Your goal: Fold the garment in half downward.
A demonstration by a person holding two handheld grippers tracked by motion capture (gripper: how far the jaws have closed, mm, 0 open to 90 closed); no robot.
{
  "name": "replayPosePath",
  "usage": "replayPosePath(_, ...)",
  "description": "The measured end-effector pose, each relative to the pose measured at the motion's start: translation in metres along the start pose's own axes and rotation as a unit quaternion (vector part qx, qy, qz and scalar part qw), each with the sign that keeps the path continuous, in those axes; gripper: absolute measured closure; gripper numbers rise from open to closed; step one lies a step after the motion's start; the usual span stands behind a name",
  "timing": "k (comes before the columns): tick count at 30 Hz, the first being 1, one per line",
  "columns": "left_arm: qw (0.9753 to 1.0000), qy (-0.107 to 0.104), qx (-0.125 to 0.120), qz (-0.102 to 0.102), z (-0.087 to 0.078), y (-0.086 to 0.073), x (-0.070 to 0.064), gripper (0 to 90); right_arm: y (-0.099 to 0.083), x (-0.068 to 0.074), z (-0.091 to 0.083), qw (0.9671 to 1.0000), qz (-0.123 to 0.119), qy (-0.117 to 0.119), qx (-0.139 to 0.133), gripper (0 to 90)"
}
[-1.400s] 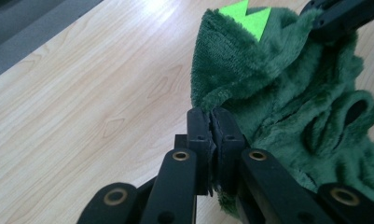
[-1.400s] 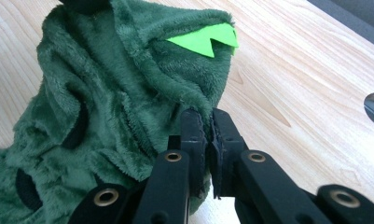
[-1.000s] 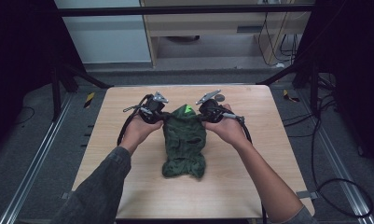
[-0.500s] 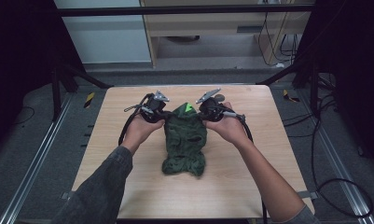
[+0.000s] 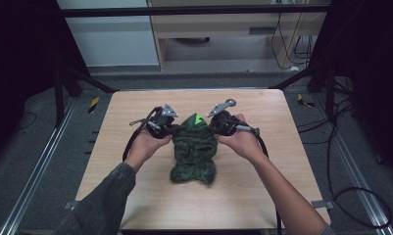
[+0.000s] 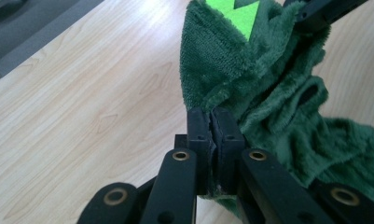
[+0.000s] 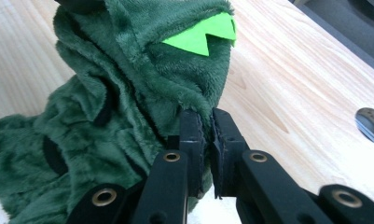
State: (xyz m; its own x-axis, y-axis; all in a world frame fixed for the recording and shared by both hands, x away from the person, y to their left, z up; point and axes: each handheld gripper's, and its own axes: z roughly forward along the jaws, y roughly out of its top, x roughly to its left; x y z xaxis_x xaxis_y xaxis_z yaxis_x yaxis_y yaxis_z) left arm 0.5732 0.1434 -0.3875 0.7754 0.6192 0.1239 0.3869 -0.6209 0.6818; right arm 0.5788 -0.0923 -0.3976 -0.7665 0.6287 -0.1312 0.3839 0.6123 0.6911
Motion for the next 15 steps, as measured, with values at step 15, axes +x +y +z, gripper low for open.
replayPosePath(15, 0.9999, -0.011, -0.005, 0.001, -0.001, -0.018, -0.012, 87.0, -0.016, 0.014, -0.002, 0.9999, -0.002, 0.014, -0.008, 84.0)
